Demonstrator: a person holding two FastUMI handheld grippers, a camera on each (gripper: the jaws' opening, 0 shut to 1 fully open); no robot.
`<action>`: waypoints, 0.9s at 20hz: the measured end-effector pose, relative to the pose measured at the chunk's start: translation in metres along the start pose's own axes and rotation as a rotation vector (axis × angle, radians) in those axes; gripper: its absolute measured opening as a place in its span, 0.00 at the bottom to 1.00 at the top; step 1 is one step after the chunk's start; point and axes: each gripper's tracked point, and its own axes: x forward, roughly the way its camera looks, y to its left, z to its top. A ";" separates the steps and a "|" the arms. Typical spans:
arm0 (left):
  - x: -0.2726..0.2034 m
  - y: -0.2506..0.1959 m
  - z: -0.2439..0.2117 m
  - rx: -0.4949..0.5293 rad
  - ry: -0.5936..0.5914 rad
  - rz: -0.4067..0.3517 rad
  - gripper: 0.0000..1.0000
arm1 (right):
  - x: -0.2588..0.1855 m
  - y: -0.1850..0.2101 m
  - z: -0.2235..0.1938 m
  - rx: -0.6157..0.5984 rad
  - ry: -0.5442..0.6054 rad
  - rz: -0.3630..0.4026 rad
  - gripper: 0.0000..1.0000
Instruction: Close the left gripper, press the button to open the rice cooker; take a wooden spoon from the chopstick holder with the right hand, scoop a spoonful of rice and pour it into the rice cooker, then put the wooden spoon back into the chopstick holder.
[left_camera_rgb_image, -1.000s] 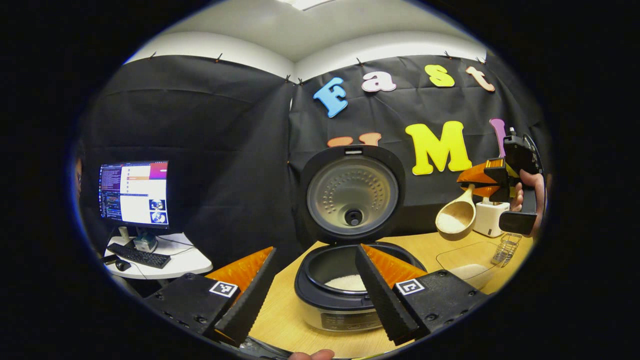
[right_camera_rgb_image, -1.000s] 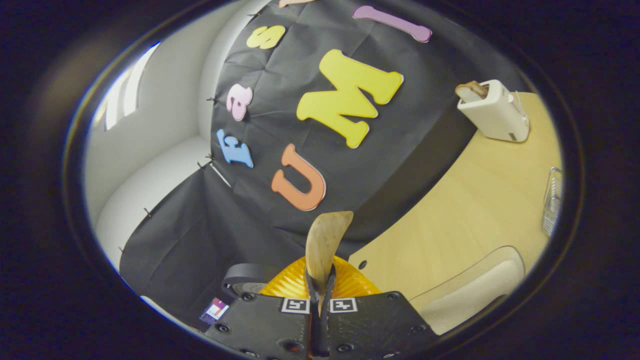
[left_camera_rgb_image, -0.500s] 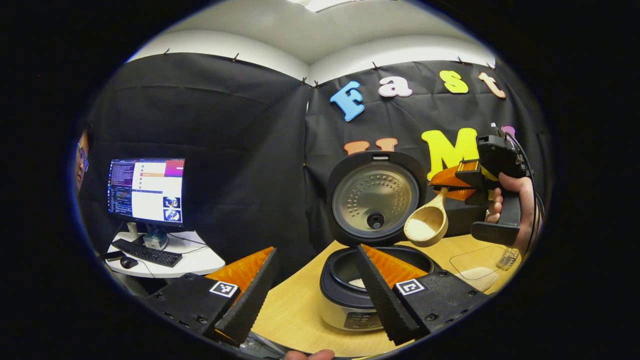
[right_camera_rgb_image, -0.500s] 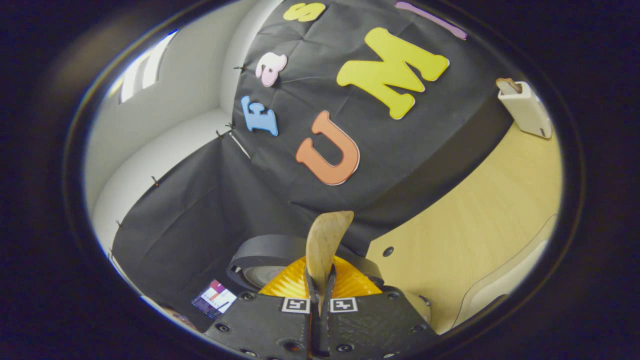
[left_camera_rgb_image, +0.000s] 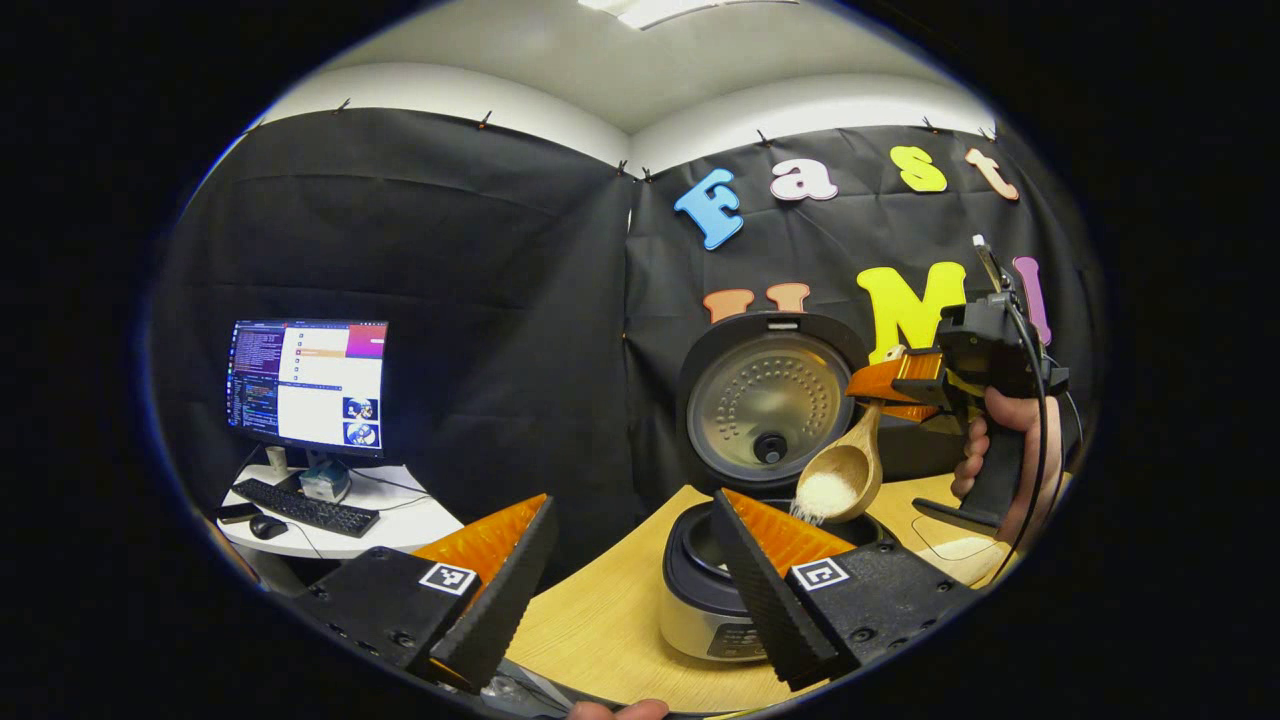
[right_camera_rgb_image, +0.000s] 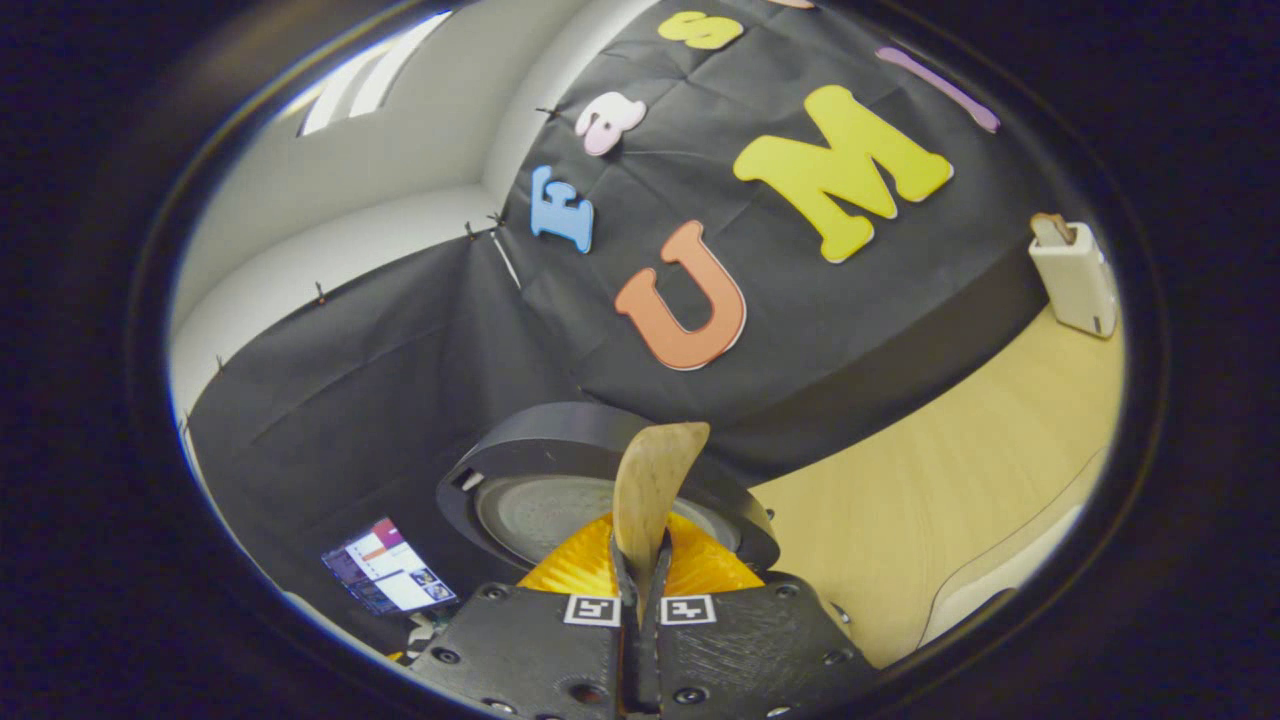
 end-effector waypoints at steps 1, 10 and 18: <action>0.000 0.002 -0.001 -0.001 0.002 0.002 0.98 | 0.000 0.004 0.000 -0.045 -0.014 -0.002 0.00; -0.002 0.002 0.002 -0.010 0.006 0.000 0.98 | -0.001 0.039 -0.002 -0.488 -0.116 0.027 0.00; -0.001 0.005 0.001 -0.022 0.008 0.001 0.98 | -0.002 0.073 -0.012 -0.909 -0.176 0.098 0.00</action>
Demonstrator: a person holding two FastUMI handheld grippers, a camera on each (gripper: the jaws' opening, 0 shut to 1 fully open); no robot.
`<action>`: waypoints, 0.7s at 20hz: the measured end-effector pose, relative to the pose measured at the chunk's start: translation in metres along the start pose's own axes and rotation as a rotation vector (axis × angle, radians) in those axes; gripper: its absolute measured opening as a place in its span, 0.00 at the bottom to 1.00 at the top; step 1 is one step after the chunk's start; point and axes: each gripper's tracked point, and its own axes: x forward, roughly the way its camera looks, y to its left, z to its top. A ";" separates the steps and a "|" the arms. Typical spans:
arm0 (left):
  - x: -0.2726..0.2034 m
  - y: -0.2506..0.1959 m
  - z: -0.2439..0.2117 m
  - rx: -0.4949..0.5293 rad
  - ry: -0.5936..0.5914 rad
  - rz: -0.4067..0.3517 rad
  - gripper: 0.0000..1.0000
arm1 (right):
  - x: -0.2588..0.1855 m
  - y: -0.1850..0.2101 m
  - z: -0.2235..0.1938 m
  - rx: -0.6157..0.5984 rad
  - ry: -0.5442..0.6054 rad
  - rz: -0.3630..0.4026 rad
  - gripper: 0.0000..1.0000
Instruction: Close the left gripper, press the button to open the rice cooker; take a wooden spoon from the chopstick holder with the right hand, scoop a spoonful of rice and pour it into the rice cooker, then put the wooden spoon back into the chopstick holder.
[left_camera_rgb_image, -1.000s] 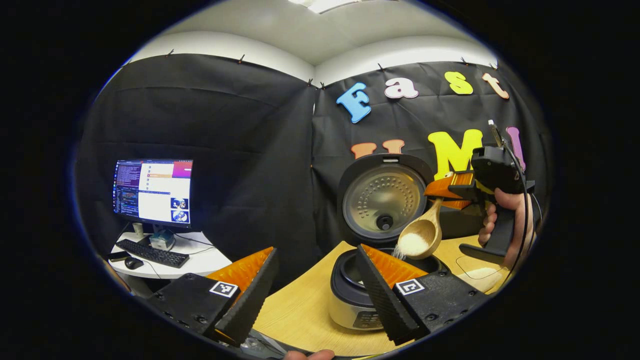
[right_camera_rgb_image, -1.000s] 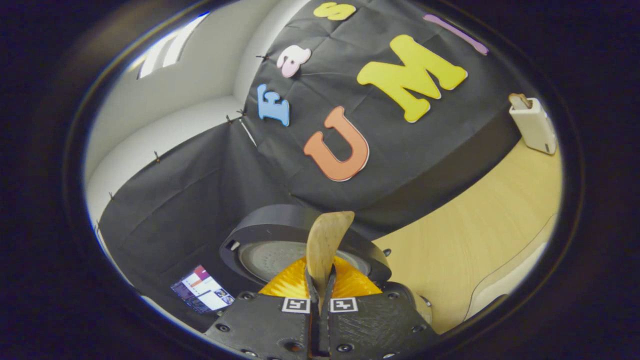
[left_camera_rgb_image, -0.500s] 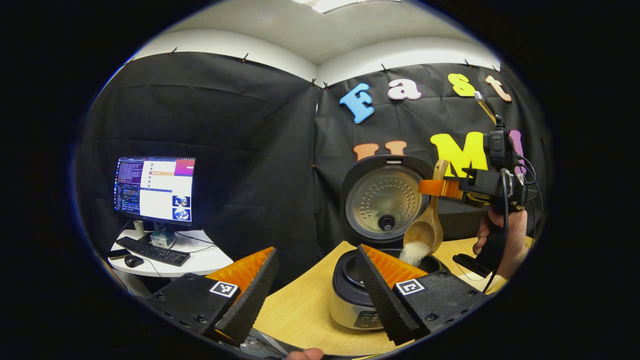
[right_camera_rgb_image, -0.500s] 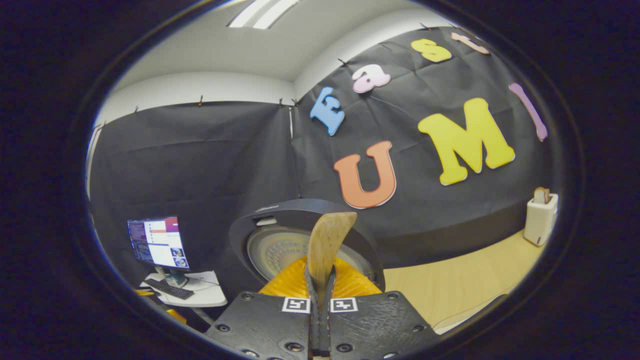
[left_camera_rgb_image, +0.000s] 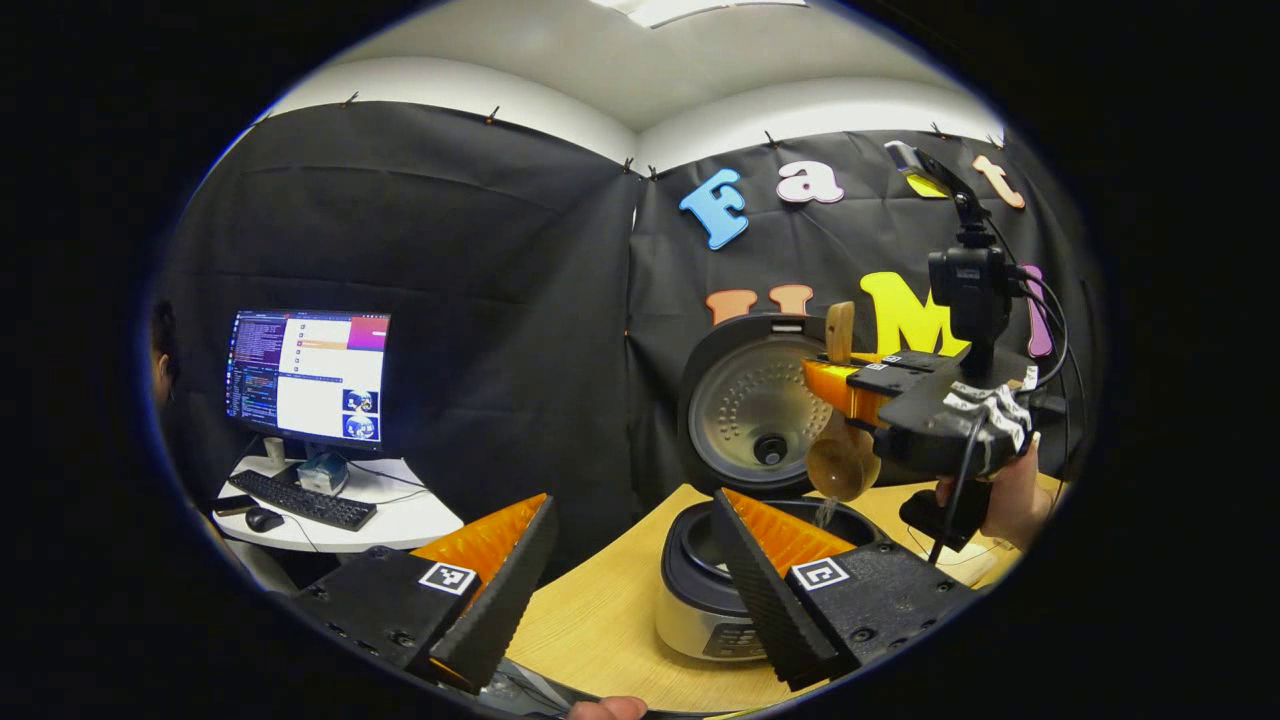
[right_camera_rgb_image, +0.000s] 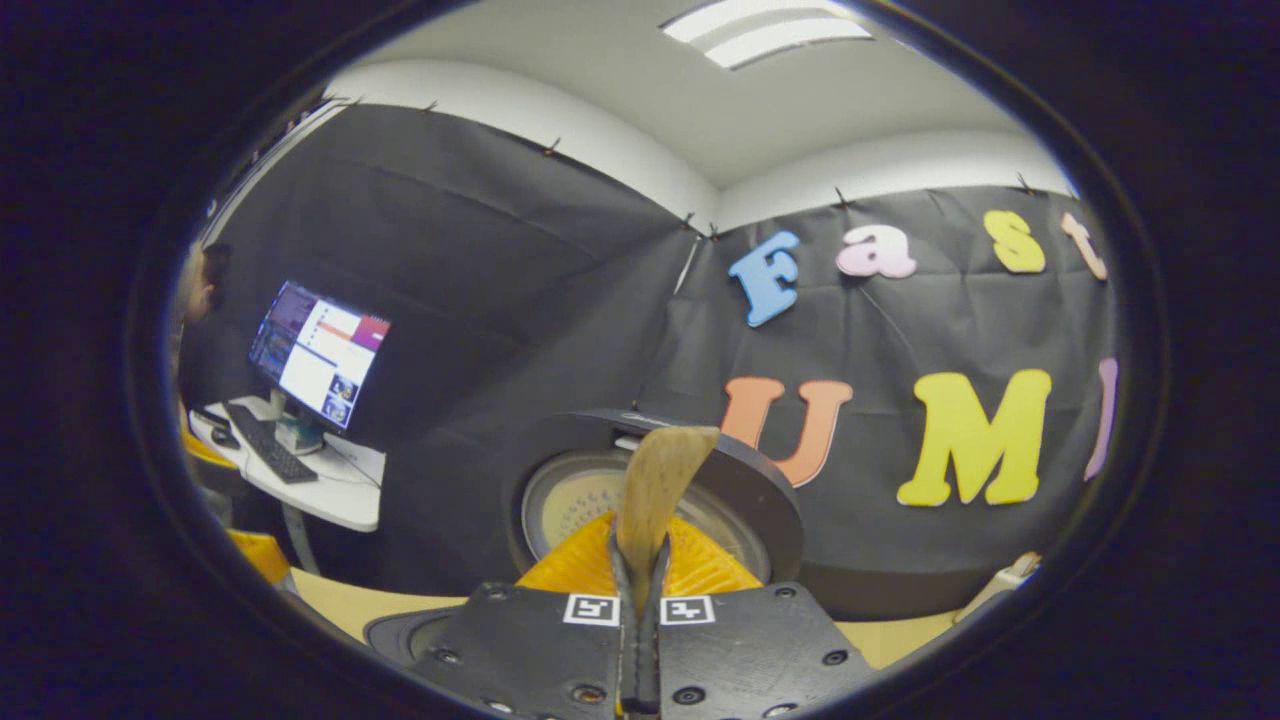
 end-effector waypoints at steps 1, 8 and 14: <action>-0.001 0.001 0.000 -0.001 0.001 0.002 0.98 | 0.000 0.005 0.001 -0.010 -0.006 0.015 0.00; 0.000 -0.003 0.001 -0.034 -0.002 -0.006 0.98 | -0.001 0.009 0.003 0.143 0.020 0.067 0.00; 0.001 -0.014 -0.001 -0.054 0.013 -0.019 0.98 | -0.018 -0.015 0.023 0.279 -0.001 0.061 0.00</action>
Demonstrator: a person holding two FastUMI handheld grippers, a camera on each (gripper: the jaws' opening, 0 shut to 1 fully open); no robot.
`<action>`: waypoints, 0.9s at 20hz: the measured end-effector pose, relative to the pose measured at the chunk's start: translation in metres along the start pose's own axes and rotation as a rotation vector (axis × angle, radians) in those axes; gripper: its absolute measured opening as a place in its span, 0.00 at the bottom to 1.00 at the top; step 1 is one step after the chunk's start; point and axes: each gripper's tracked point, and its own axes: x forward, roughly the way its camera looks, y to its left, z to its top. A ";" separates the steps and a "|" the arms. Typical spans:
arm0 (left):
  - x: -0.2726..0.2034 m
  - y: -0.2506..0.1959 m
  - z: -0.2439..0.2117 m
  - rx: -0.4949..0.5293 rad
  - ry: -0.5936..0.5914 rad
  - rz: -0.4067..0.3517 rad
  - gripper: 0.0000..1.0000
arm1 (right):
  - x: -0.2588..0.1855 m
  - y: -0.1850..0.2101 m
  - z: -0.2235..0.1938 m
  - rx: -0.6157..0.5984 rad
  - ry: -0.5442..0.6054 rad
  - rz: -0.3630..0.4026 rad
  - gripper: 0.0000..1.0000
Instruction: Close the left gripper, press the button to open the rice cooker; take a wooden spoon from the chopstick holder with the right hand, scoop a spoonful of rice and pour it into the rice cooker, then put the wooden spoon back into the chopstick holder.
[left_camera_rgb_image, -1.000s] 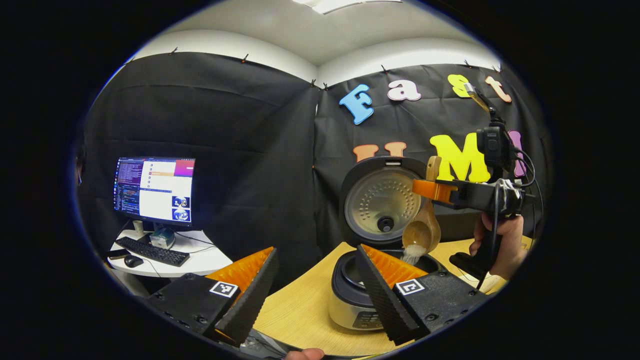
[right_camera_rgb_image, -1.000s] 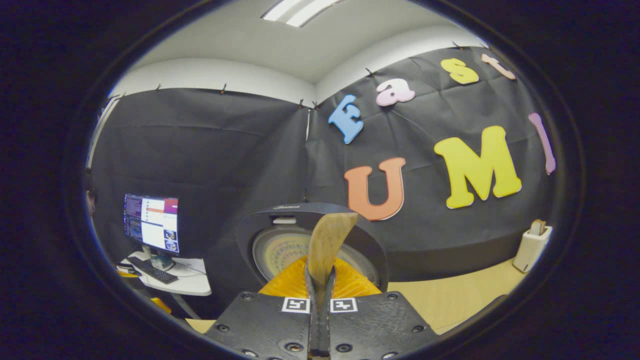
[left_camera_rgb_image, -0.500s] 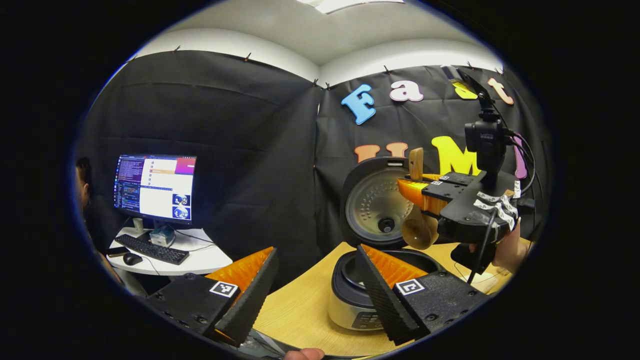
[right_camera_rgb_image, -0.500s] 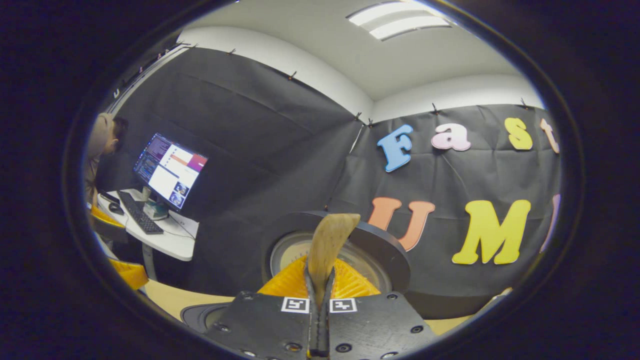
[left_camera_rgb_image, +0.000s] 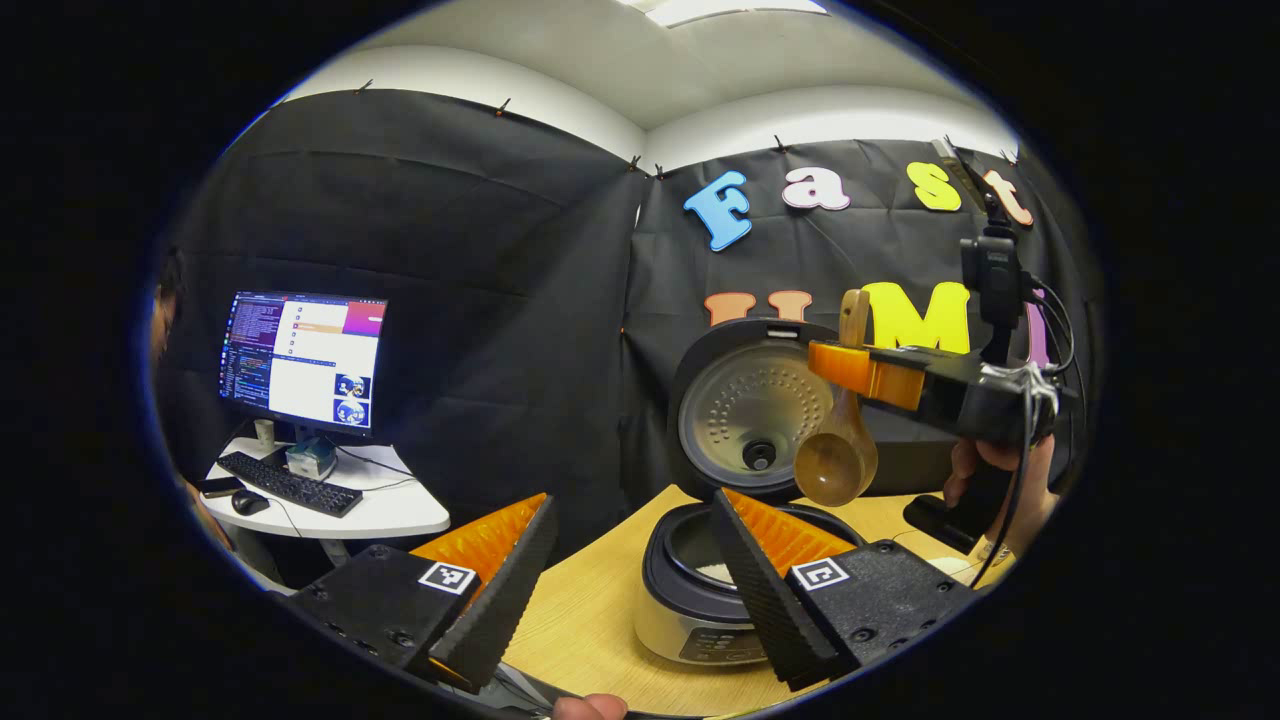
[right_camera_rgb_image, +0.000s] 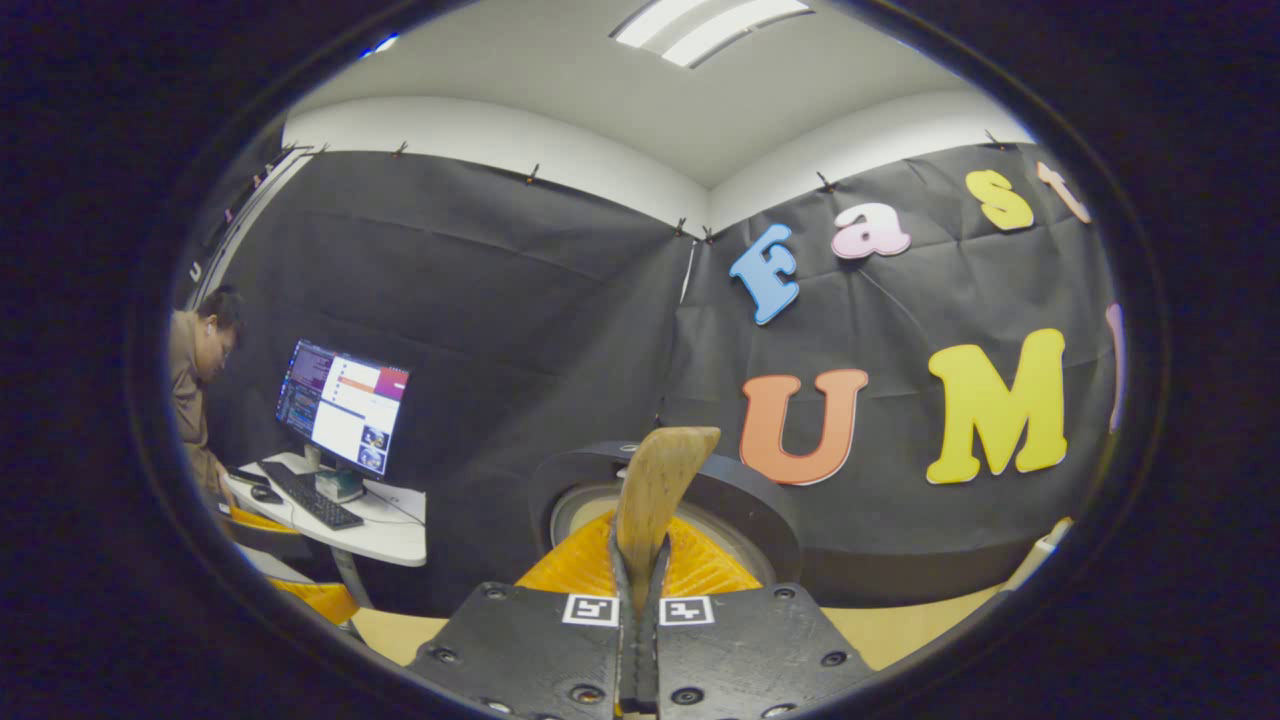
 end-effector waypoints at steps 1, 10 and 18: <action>-0.001 -0.004 -0.001 0.002 0.003 -0.004 0.98 | -0.004 -0.006 0.003 0.043 0.002 0.000 0.00; -0.002 -0.078 0.001 0.062 -0.011 -0.135 0.99 | -0.082 -0.133 0.040 0.169 -0.055 -0.217 0.00; -0.013 -0.122 0.011 0.052 -0.051 -0.216 0.98 | -0.205 -0.294 0.047 0.261 -0.083 -0.545 0.00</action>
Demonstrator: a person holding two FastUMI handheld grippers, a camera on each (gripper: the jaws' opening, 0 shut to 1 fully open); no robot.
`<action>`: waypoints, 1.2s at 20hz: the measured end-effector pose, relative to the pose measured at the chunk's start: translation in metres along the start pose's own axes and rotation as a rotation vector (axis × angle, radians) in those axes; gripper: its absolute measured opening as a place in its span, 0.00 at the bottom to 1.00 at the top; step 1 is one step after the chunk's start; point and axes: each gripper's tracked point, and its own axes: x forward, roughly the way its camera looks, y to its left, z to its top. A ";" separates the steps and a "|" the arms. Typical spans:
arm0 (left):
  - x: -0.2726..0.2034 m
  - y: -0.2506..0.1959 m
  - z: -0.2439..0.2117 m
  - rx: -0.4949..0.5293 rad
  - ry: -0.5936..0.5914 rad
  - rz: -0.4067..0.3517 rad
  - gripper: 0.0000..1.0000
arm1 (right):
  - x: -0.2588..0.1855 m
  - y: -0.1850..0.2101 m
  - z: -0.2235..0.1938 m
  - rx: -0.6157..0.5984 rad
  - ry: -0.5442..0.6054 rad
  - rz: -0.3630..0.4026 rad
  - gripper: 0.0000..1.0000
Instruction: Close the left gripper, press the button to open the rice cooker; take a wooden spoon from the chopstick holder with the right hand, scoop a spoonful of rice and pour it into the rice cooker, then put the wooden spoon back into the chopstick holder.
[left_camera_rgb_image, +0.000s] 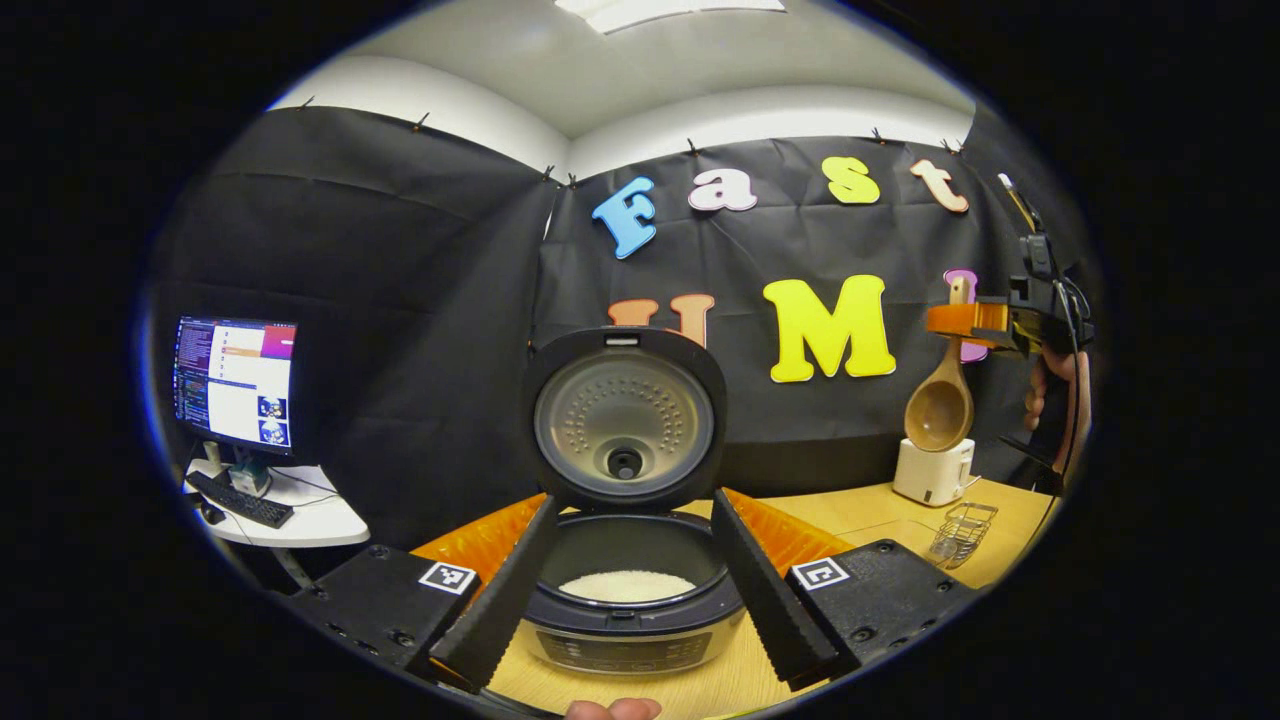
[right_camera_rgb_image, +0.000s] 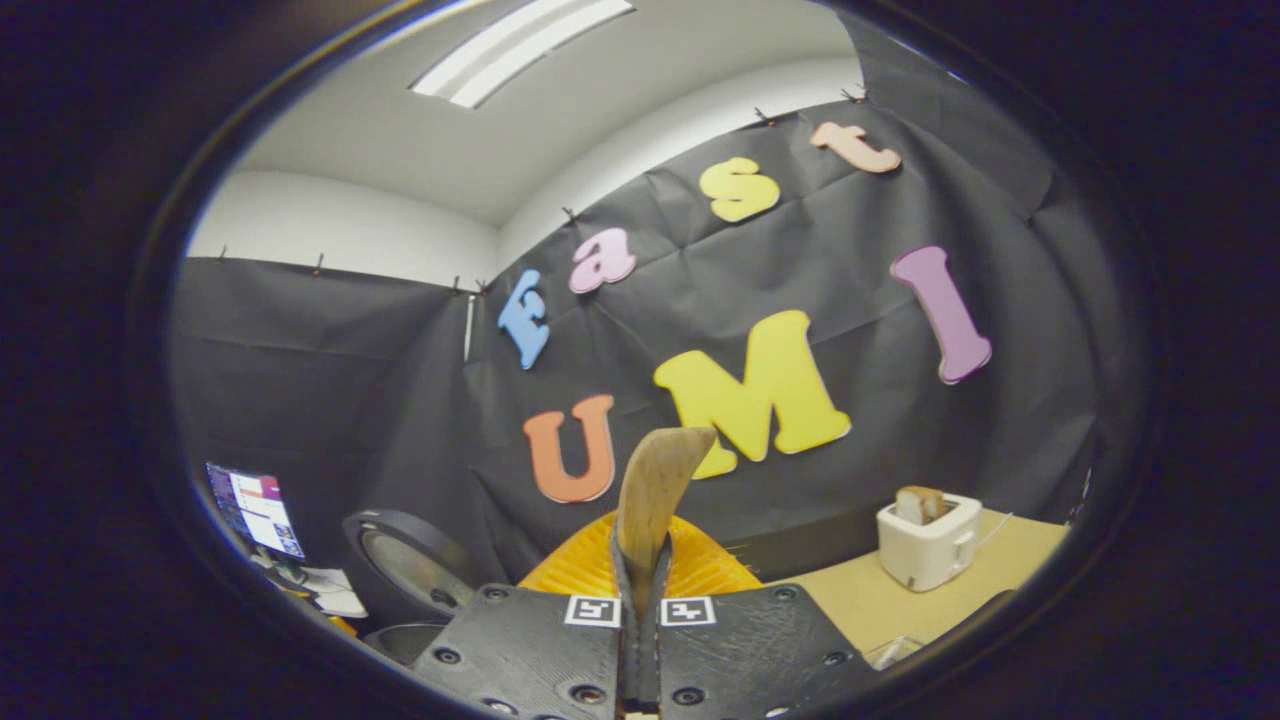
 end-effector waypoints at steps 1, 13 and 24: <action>0.000 -0.004 0.001 -0.001 -0.004 -0.009 0.99 | -0.003 -0.022 0.004 0.005 -0.005 -0.037 0.00; -0.003 -0.032 0.001 0.016 -0.006 -0.068 0.99 | -0.011 -0.167 -0.061 -0.061 0.145 -0.226 0.00; -0.004 -0.033 0.003 0.001 -0.013 -0.084 0.98 | -0.002 -0.188 -0.140 -0.100 0.236 -0.220 0.00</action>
